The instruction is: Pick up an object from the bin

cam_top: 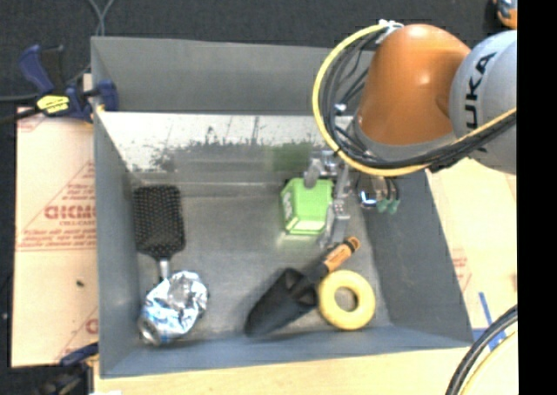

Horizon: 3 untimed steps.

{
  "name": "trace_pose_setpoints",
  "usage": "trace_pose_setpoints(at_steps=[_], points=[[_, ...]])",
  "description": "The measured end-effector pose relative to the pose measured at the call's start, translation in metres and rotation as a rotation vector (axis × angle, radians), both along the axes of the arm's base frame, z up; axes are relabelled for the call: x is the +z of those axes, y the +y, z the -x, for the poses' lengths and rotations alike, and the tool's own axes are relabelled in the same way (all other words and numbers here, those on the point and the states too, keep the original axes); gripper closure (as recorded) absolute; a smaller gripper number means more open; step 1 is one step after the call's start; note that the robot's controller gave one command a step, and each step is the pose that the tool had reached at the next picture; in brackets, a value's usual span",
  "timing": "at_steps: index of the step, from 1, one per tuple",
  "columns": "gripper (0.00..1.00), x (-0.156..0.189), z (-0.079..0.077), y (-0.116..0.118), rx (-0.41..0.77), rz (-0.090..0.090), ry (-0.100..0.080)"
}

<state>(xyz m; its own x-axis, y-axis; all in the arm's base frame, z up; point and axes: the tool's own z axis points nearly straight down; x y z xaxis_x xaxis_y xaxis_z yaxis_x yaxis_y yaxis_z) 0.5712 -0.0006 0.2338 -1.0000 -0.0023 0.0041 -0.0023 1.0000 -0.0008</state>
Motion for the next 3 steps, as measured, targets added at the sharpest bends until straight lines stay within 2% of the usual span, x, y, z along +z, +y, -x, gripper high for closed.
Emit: trace_pose_setpoints(at_steps=[1, 2, 3], points=[[0.00, 0.004, -0.001, 0.000, 0.000, 0.000, -0.008], [0.00, -0.156, 0.082, 0.025, 0.121, 0.000, -0.014], [0.00, -0.072, 0.095, 0.018, 0.221, 0.003, -0.027]])
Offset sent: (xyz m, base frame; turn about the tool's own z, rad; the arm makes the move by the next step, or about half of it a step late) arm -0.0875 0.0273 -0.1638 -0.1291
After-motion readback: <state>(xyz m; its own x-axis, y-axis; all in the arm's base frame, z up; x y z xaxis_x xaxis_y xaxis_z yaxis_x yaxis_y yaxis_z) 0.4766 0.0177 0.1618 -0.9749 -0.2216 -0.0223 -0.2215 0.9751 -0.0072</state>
